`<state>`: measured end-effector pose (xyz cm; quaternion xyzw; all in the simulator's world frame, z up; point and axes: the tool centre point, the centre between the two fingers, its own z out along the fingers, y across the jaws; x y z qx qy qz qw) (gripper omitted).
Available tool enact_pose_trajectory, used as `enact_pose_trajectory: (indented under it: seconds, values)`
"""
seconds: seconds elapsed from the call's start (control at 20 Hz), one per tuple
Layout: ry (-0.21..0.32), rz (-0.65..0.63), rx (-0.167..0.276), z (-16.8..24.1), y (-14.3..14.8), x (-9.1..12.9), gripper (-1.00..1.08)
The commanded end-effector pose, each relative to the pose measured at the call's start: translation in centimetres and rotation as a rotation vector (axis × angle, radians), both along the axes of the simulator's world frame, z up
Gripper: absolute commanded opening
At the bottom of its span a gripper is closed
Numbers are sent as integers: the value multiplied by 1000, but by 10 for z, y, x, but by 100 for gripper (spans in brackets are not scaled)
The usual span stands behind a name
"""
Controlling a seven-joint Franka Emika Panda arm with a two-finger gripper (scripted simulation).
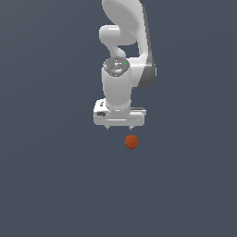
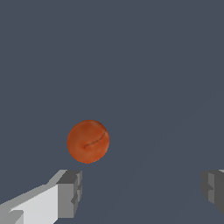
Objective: Pick up the object and move it to a goal position.
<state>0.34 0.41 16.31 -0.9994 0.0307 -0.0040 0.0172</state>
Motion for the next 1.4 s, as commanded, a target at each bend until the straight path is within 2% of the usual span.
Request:
enact_pose_trajectory:
  seconds: [0.0, 0.85, 1.35]
  values:
    - [0, 0, 0, 0, 0, 0, 100]
    - [-14, 92, -14, -1, 15, 7, 100]
    - [-9, 276, -26, -26, 33, 6, 100]
